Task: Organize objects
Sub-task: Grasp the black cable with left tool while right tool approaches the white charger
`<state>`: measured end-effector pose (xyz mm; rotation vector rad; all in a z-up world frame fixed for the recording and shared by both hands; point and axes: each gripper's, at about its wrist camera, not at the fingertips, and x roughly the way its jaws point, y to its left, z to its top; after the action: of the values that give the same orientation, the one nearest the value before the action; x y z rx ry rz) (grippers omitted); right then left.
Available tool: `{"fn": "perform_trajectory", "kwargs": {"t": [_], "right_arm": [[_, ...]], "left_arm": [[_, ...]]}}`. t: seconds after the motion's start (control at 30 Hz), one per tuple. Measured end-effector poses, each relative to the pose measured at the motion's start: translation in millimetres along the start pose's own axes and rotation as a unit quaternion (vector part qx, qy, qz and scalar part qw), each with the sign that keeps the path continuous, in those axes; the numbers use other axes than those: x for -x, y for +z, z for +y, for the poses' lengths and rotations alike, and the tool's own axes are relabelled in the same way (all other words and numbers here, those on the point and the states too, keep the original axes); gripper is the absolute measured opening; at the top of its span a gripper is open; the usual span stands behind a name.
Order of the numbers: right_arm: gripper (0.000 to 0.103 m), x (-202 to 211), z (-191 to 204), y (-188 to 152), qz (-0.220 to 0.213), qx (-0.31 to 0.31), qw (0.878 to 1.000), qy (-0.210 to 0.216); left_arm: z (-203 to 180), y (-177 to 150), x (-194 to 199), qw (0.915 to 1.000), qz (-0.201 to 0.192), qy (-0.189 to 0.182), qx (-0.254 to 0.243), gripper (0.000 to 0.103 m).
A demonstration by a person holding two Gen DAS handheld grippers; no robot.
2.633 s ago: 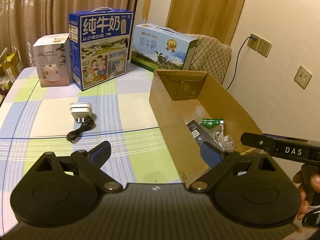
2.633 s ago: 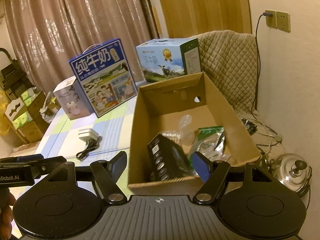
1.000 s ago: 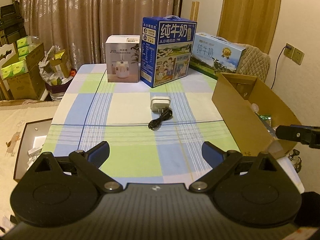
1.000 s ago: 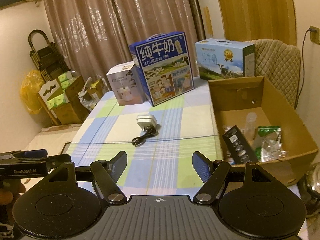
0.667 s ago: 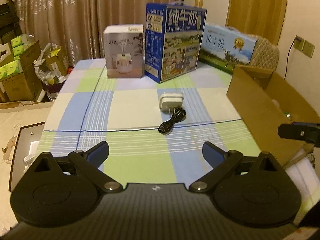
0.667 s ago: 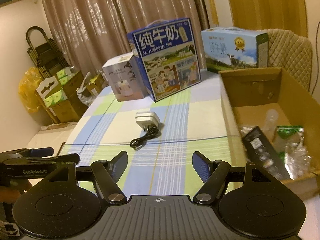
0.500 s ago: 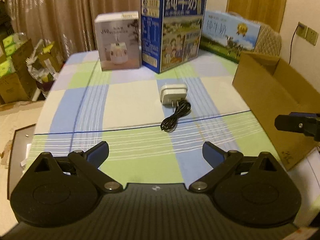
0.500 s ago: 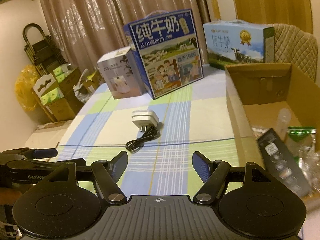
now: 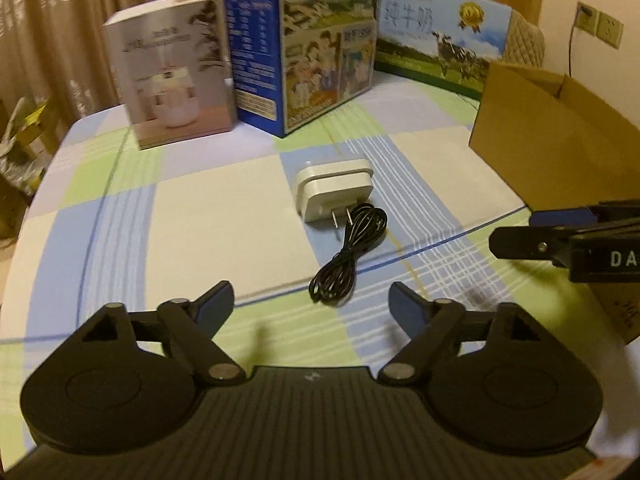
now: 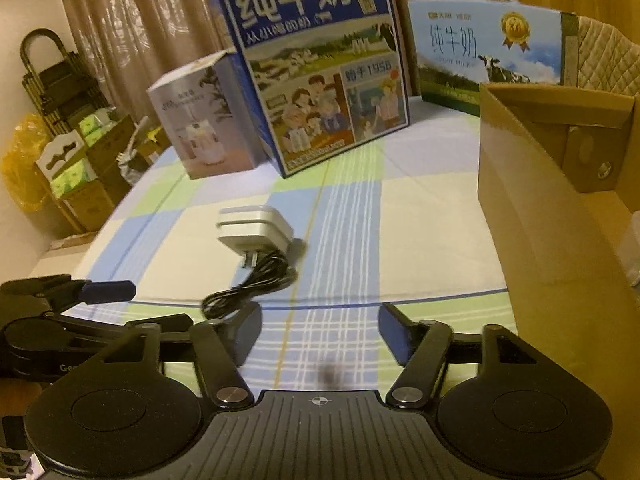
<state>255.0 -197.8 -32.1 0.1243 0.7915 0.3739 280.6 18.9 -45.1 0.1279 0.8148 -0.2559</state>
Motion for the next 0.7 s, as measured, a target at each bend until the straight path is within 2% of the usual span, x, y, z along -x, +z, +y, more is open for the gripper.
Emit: {"fn": "perform_trajectory", "kwargs": {"t": [0.17, 0.3, 0.63, 0.7], "right_arm": [[0.055, -19.2, -4.7, 6.7, 0.001, -0.004, 1.0, -0.007], [0.055, -29.3, -8.9, 11.2, -0.001, -0.003, 1.0, -0.016], [0.055, -38.6, -20.5, 15.6, 0.006, -0.01, 1.0, -0.023], [0.055, -41.2, -19.4, 14.9, 0.01, -0.005, 1.0, -0.023]], "left_arm": [[-6.0, 10.5, -26.9, 0.999, -0.003, -0.014, -0.042, 0.071], [-8.5, 19.1, -40.7, 0.9983, -0.006, -0.029, -0.05, 0.058], [-17.6, 24.4, -63.0, 0.9963, 0.014, -0.048, -0.07, 0.04], [-19.5, 23.6, -65.3, 0.9963, 0.021, -0.045, -0.07, 0.031]]}}
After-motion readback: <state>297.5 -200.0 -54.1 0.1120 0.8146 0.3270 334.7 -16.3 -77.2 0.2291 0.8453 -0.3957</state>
